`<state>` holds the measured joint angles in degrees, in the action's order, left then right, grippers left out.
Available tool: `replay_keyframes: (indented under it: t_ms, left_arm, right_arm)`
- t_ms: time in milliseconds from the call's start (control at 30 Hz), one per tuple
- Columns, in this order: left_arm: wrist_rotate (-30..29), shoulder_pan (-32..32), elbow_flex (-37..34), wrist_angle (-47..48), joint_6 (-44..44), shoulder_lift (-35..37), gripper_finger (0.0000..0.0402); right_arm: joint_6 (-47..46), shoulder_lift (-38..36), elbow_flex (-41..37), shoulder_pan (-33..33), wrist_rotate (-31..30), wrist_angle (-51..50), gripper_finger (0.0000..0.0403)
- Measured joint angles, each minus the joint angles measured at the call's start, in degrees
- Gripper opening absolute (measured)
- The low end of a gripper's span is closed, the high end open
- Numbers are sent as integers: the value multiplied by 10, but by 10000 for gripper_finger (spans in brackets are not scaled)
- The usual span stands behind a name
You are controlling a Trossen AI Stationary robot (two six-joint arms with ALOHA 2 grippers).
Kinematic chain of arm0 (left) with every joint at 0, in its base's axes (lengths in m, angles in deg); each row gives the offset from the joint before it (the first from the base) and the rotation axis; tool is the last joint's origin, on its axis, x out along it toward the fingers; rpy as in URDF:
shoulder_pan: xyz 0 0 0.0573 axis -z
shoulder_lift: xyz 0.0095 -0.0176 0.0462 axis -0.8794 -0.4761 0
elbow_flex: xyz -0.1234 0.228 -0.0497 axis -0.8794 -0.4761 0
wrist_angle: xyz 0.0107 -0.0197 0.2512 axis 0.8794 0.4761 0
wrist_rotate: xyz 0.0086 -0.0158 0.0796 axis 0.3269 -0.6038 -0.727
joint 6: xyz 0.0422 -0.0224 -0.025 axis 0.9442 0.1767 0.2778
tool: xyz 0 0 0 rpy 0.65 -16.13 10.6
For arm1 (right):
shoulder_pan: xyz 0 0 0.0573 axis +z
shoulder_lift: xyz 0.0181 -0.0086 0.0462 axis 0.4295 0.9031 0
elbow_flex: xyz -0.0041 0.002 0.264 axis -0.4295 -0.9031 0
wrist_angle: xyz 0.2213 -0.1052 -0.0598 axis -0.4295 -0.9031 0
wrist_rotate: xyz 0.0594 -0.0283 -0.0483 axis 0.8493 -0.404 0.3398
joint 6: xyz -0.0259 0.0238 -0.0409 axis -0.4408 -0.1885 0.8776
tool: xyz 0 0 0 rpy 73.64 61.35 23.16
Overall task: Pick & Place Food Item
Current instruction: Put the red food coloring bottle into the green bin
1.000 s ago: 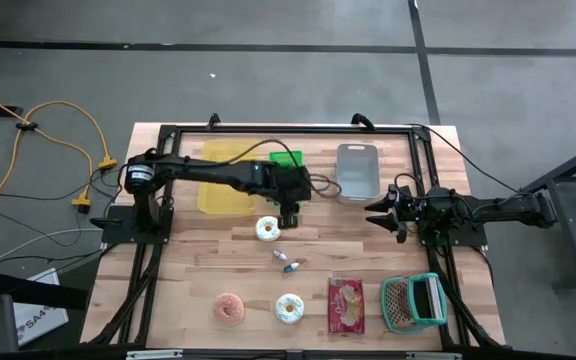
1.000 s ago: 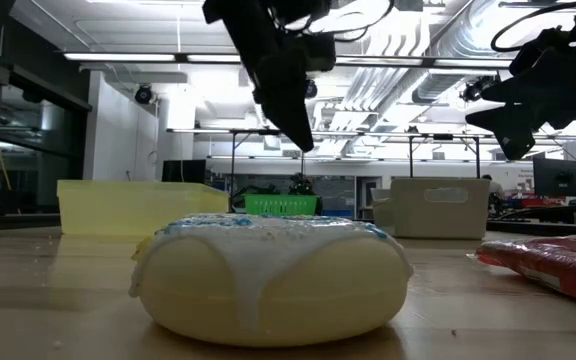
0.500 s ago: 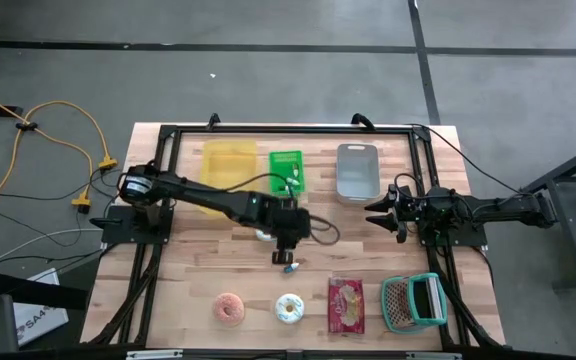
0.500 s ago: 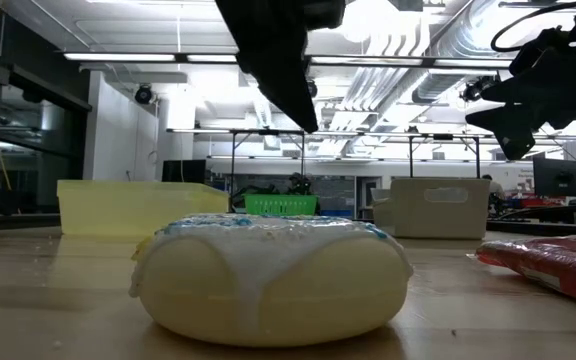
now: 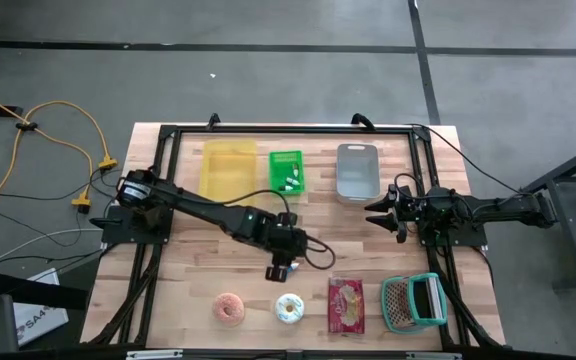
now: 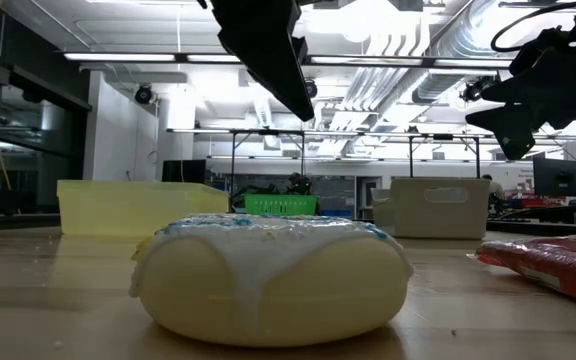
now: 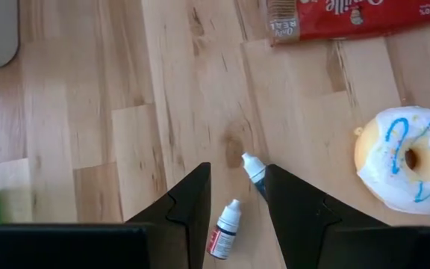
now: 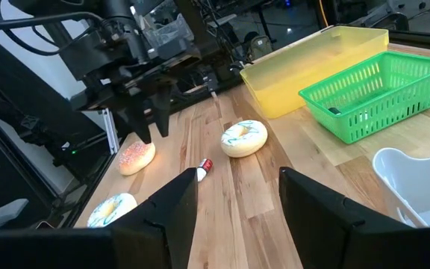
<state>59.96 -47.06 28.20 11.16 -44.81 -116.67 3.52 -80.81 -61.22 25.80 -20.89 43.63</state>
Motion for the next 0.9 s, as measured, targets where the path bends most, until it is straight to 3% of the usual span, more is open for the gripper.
replay_keyframes:
  t_ms: [533, 900]
  left_arm:
    - [0, -13, -2, 26, 20, -1, 120]
    - [4, -13, -5, 33, 13, -51, 120]
  right_arm:
    - [0, 0, 0, 0, 0, 0, 175]
    - [0, 0, 0, 0, 0, 0, 175]
